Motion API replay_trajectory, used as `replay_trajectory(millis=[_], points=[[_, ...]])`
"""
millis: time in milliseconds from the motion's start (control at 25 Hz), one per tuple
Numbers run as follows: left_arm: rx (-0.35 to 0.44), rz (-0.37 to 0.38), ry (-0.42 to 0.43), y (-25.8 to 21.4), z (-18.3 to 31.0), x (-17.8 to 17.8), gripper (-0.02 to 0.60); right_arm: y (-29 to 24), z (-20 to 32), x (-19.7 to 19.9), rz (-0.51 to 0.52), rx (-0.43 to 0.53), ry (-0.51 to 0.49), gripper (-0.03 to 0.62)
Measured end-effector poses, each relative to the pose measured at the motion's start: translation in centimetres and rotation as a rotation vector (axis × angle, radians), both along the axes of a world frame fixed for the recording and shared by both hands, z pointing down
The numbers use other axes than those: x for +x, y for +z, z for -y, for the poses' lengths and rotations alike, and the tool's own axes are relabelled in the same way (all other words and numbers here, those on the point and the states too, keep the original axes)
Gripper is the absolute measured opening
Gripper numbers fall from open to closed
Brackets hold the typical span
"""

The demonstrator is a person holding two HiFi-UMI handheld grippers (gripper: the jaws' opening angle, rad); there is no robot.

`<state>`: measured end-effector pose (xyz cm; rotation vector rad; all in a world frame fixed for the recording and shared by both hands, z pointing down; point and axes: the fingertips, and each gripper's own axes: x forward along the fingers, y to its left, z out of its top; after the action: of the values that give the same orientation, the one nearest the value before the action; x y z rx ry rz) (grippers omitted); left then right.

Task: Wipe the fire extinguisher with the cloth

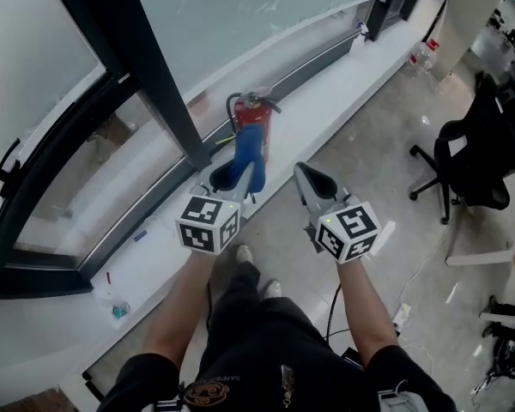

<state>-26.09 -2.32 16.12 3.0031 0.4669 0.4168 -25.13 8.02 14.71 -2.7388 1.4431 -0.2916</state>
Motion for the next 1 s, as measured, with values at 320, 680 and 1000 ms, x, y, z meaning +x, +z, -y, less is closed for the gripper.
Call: replay_trajectory(millis=[320, 680, 1000], points=[[-0.019, 0.028, 0.033, 4.5, 3.1, 9.4, 0.075, 3.4, 3.6, 7.5, 0.045, -0.112, 0.028, 0.003], [-0.006, 0.059, 0.006, 7.8, 5.9, 19.6, 0.075, 6.7, 5.1, 13.7, 0.102, -0.156, 0.066, 0.003], [0.059, 0.173, -0.081, 10.4, 5.2, 25.1, 0.075, 9.5, 3.8, 17.4, 0.164, -0.123, -0.039, 0.003]])
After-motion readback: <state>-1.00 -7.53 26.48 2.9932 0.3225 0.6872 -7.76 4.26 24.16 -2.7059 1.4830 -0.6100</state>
